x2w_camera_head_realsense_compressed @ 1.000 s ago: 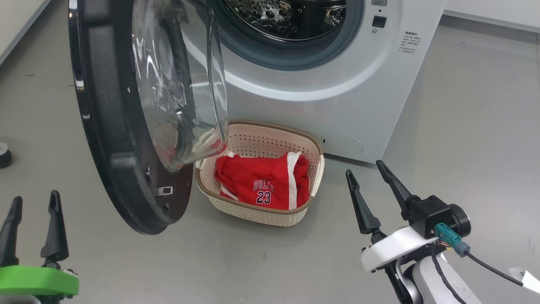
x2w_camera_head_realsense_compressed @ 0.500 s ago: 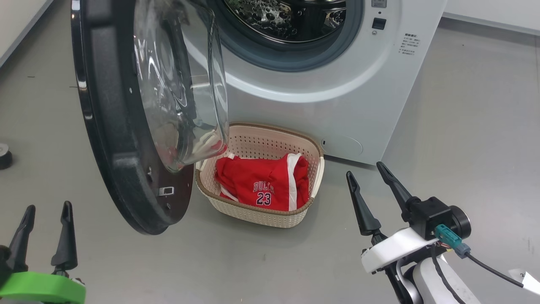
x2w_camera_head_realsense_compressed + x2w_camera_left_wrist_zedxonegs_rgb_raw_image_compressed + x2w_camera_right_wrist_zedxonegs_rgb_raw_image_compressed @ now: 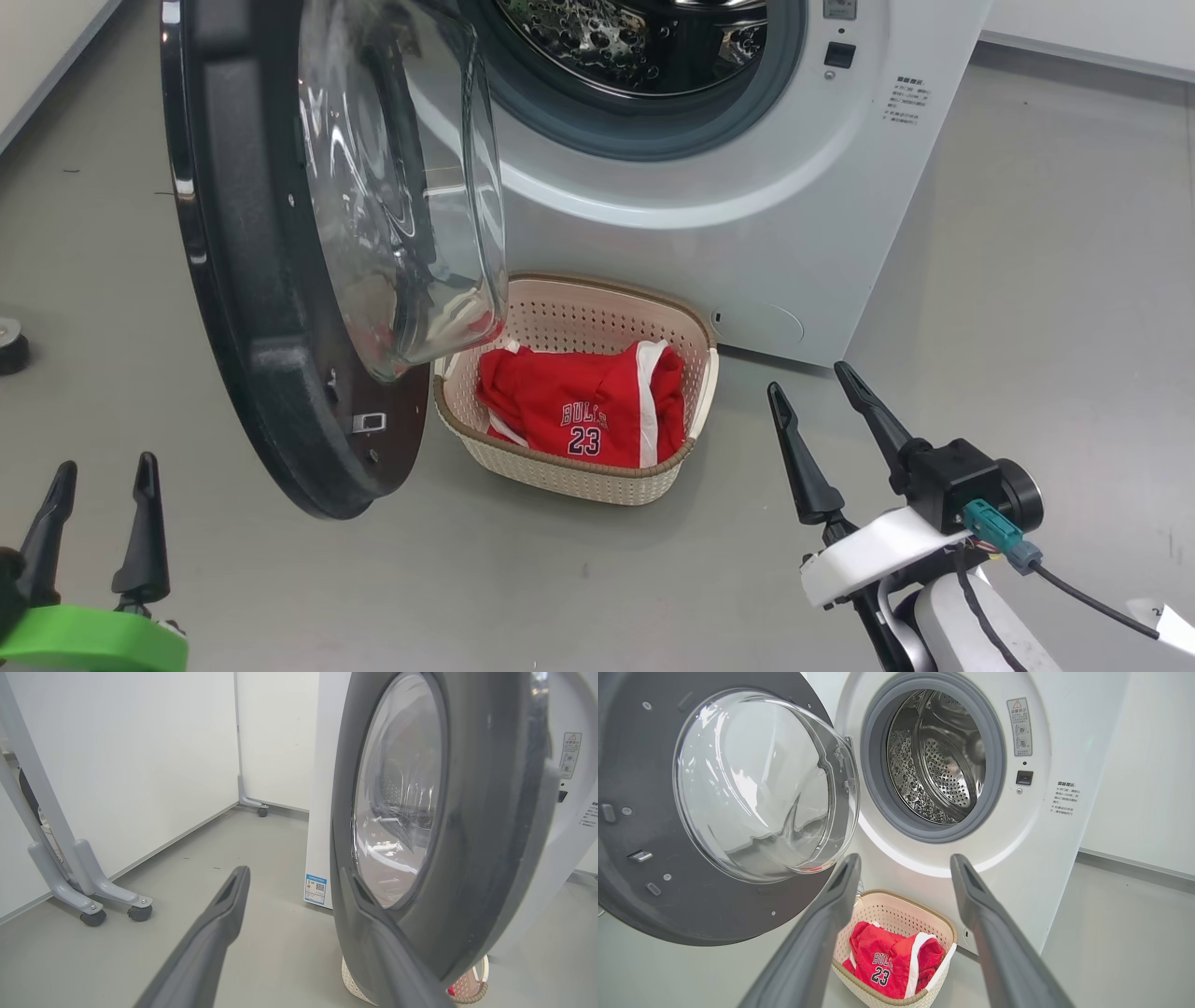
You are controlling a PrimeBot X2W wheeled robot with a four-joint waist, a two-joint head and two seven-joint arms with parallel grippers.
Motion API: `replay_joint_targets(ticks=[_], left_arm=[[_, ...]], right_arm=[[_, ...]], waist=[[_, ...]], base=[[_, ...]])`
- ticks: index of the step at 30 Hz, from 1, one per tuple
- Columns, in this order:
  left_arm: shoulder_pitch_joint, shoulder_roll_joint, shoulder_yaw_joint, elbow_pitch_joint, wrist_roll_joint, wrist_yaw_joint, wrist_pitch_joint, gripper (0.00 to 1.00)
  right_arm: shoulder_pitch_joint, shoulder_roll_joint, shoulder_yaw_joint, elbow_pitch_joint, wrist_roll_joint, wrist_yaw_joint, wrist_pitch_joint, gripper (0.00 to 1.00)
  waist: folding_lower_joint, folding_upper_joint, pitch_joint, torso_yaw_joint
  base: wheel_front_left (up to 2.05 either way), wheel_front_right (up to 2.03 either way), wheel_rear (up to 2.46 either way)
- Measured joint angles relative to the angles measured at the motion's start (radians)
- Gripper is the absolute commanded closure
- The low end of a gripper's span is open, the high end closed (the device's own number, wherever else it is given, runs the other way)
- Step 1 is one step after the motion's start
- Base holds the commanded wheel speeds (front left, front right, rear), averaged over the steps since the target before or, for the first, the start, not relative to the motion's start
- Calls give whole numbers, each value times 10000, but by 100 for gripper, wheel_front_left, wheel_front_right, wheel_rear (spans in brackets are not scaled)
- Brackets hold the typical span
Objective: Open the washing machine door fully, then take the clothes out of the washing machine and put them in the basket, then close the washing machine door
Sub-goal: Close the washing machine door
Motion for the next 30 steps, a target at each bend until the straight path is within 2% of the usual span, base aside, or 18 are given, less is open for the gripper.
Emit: replay_joint_targets(ticks=[26,27,28,30], left_arm=[[-243,27,-128,138,-13,0,-12,1],[-243,23,-153,138,-21,0,-12,66],[-243,21,-167,138,-21,0,-12,100],[-243,23,-226,138,-21,0,-12,100]], right_arm=[[75,17,-36,-2,-2,61,0,0],[80,19,-36,-2,-2,61,0,0],[86,21,-36,-2,-2,61,0,0],[106,25,-36,-2,-2,63,0,0]], waist=[[0,0,-93,29],[0,0,-104,29],[0,0,-115,28],[0,0,-134,29]], base=[[0,0,0],[0,0,0],[0,0,0],[0,0,0]])
